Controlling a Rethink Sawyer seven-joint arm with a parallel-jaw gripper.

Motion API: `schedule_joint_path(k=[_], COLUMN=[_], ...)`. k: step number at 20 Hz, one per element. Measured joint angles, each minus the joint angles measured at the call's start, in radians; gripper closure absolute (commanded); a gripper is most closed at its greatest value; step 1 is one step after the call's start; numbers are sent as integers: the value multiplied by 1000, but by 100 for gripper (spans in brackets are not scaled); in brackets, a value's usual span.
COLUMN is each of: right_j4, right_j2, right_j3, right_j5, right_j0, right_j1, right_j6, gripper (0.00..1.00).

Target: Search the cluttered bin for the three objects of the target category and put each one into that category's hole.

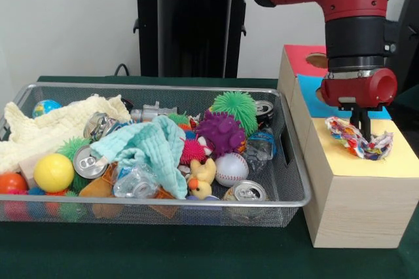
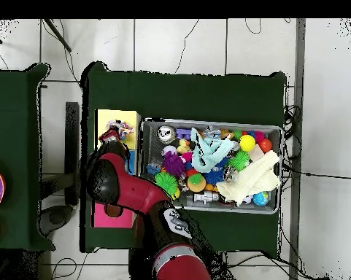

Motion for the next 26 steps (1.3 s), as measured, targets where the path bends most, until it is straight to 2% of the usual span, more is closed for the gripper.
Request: schedule_joint_path(k=[8,10,12,16,24,26], right_j4=[0,-27,-98,-176,-274,-266], right_j2=[-59,-60,-41,-37,-92,-130], right_j3=[-9,-6,-1,-4,-26,-52], right_j5=[-108,-128,-140,-146,-233,-274], right_j0=[80,83,55,26,56,91], right_j1=[23,22,22,27,55,84], right_j6=[0,0,0,0,0,0], gripper=[100,100,100,100,100,100])
